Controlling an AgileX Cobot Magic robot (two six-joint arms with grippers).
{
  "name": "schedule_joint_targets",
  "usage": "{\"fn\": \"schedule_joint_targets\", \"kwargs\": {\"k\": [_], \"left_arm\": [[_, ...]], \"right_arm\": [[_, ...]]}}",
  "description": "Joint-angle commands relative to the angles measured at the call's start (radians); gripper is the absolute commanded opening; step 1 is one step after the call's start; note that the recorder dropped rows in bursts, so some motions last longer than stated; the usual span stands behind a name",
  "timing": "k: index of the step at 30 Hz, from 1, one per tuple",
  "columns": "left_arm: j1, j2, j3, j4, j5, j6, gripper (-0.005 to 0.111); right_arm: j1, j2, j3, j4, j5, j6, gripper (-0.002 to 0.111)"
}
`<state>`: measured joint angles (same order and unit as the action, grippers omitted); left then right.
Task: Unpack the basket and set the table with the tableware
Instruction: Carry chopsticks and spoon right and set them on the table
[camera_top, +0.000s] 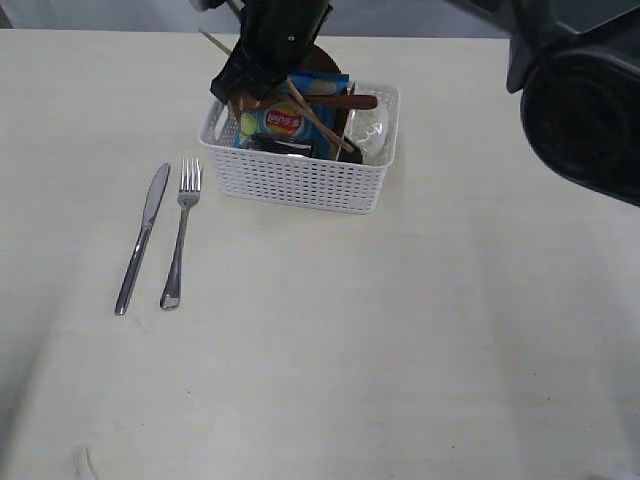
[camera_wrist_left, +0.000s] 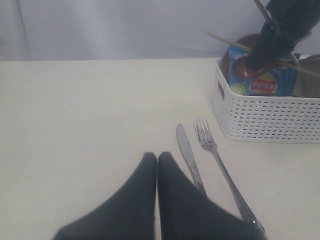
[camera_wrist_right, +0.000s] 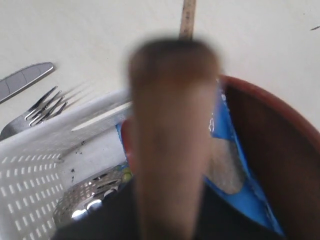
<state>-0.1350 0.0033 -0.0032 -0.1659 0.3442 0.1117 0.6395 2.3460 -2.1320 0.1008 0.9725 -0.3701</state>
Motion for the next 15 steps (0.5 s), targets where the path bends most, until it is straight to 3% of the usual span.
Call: {"fn": "schedule_joint_targets", "kwargs": {"k": [1, 15], "left_arm": [[-0.008, -0.003, 0.003, 0.000, -0.002, -0.001, 0.000], [-0.008, -0.003, 0.003, 0.000, -0.002, -0.003, 0.000]], "right_arm": [[-0.007, 0.009, -0.001, 0.004, 0.057, 0.011, 0.000], [-0.007, -0.083, -0.105, 0.011, 0.095, 0.015, 0.000]]}}
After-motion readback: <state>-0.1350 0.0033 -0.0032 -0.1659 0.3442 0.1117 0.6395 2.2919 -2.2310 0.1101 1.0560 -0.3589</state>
